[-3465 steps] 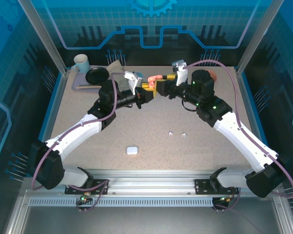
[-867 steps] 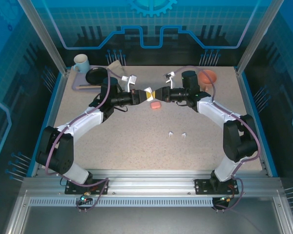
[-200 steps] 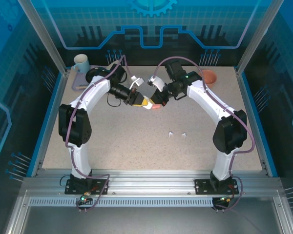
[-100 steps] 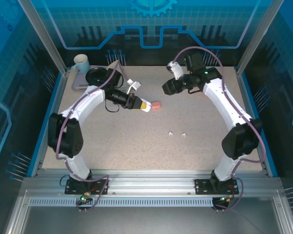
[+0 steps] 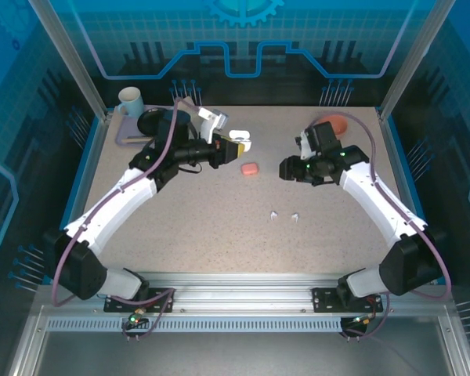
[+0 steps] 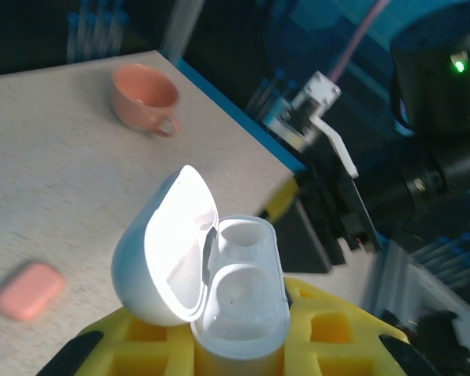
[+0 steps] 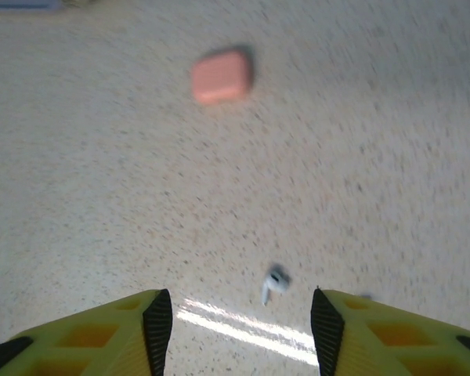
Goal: Insert wireless bluetooth earbuds into charging case
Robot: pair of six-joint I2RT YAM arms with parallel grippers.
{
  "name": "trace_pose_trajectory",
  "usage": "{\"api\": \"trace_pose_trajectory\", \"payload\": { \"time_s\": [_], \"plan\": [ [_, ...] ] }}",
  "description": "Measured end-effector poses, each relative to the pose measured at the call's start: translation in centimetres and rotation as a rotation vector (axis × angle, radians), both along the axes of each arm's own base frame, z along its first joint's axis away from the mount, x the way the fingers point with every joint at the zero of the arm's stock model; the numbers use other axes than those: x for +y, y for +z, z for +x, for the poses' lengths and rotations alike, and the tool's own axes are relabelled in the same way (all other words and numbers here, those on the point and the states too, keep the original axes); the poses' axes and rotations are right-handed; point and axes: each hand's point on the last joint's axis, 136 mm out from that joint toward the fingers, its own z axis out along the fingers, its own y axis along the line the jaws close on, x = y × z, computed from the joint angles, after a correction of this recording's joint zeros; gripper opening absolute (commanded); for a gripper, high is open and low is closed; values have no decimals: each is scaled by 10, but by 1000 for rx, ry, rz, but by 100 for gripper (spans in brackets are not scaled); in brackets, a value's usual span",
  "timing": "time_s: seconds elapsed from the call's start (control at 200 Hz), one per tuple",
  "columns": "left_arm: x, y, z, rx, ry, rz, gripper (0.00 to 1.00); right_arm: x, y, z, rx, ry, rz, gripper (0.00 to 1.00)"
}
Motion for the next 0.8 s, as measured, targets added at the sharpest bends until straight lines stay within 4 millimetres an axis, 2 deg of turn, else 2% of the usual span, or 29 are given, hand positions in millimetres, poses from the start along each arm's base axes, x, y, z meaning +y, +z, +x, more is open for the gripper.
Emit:
{"api": "trace_pose_trajectory", "payload": {
  "time_s": [0.21,0.385,0.56,0.685,0.8],
  "plan": [
    [7,-32,1,-237,169,30,0,-8,-48,-32,125,-185,-75,58],
    [10,-39,3,-371,250,42,0,2,-58,-45,130,-269,-104,58],
    [-5,-53,-30,-494,195,30,0,9,-64,-52,129,-342,-104,58],
    [-1,-67,-47,-538,175,41,0,9,-68,-51,145,-411,-95,58],
    [1,-70,-60,-583,158,55,0,7,-77,-50,169,-466,-98,58]
  ]
}}
